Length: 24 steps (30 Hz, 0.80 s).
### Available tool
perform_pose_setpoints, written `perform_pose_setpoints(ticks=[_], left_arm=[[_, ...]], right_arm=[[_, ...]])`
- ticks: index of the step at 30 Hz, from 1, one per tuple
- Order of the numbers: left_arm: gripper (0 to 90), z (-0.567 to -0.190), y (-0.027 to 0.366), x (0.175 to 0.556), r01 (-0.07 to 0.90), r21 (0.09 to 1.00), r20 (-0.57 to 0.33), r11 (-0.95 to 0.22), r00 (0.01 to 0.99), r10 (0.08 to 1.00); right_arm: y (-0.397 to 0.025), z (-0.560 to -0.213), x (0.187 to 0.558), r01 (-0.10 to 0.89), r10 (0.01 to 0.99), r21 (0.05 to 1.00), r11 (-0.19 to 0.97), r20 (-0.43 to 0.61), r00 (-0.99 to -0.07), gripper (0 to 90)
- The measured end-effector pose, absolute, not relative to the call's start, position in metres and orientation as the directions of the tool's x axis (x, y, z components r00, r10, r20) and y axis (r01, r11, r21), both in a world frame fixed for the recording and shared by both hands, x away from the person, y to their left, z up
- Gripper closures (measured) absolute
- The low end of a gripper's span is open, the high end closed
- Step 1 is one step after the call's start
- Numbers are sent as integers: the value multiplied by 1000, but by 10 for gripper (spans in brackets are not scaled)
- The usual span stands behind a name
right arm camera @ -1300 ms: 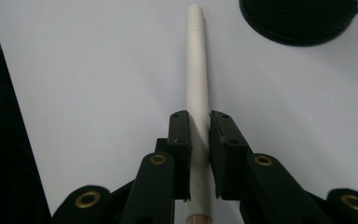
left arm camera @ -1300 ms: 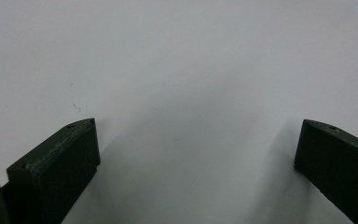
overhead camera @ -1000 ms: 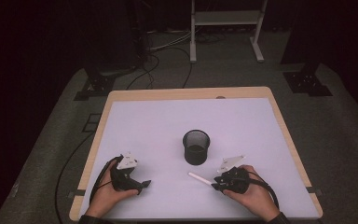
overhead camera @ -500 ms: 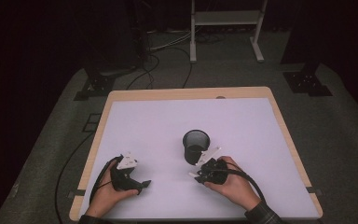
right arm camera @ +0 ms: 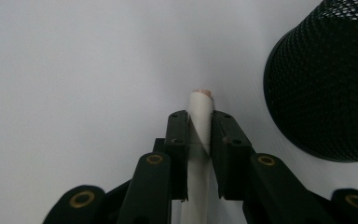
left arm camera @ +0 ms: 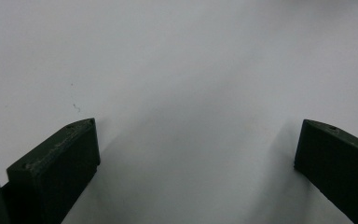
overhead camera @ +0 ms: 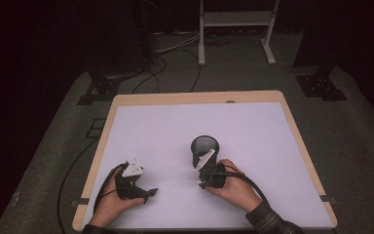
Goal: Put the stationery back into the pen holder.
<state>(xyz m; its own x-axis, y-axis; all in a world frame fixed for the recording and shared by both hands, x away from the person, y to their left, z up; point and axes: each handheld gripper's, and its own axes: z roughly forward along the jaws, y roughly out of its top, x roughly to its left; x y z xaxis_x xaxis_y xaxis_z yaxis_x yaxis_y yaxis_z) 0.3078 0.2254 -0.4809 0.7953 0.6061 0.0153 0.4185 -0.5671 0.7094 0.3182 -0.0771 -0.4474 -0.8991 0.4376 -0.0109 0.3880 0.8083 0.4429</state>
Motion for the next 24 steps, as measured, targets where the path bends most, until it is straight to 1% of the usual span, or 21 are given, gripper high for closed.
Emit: perform_pose_setpoints(ticks=[4, 9, 13, 21, 24], left_arm=[[0, -481, 225, 308, 421, 709, 12, -565, 794, 607], [0, -481, 226, 308, 420, 707, 15, -570, 796, 605], [0, -481, 226, 308, 419, 707, 16, -570, 796, 605], [0, -481, 225, 308, 421, 710, 13, -565, 794, 607], [0, -481, 225, 308, 421, 710, 12, -565, 794, 608]], right_arm=[[-74, -446, 319, 387, 432, 419, 821, -14, -902, 759], [-65, -444, 322, 380, 417, 354, 855, -32, -908, 775], [-63, -443, 322, 381, 418, 339, 860, -43, -907, 778], [-69, -443, 317, 382, 427, 405, 830, -22, -904, 779], [-74, -435, 314, 377, 425, 481, 791, 12, -905, 779]])
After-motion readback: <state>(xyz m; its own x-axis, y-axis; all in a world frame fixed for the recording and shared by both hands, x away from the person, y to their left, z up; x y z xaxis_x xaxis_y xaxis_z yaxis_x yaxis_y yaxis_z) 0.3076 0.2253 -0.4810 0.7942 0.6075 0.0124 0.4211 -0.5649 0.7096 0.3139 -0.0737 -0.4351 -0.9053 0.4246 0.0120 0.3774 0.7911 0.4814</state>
